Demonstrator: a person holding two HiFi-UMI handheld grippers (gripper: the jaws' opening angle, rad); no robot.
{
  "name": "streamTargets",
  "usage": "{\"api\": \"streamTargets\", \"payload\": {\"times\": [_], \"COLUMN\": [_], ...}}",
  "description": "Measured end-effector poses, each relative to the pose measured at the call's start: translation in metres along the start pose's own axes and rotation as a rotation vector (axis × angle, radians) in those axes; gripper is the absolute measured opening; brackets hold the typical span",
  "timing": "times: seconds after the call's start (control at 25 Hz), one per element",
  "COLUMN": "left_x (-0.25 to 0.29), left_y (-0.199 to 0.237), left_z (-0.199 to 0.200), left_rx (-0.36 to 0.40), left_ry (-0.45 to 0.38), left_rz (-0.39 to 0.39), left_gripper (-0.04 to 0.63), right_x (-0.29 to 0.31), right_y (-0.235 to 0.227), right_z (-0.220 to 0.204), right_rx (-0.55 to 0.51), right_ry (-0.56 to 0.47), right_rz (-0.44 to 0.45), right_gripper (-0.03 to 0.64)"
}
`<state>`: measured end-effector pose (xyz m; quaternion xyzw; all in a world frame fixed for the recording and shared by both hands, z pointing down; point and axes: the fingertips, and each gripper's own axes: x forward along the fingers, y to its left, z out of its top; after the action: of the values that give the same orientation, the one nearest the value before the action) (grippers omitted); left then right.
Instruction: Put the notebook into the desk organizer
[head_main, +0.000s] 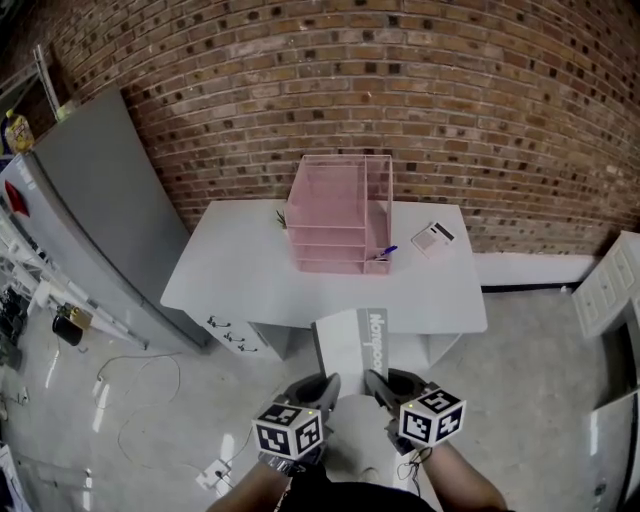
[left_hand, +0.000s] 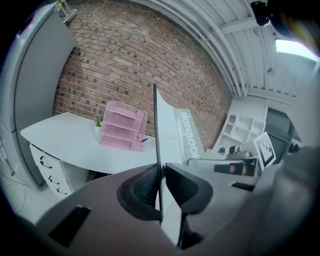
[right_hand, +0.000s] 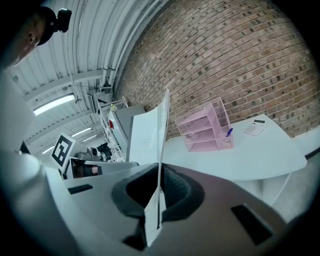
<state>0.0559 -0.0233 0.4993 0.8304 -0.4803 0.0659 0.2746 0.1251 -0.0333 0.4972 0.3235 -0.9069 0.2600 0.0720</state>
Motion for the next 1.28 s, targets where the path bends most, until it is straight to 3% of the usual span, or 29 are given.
{"api": "streamTargets", "payload": {"times": [0.64, 1.28], "left_x": [0.042, 0.036], "left_y": [0.124, 0.184], "left_z": [0.081, 0.093], "left_rx": [0.031, 0.039], "left_ry": [0.047, 0.064], "left_rz": [-0.152, -0.196], "left_gripper": [0.032, 0.037], "right_x": [0.133, 0.190], "right_y": [-0.014, 0.001], "right_z": [0.059, 0.061], "right_rx": [0.047, 0.094], "right_ry": [-0.049, -0.050], "right_rz": [-0.134, -0.163], "right_gripper": [0.014, 0.012]}}
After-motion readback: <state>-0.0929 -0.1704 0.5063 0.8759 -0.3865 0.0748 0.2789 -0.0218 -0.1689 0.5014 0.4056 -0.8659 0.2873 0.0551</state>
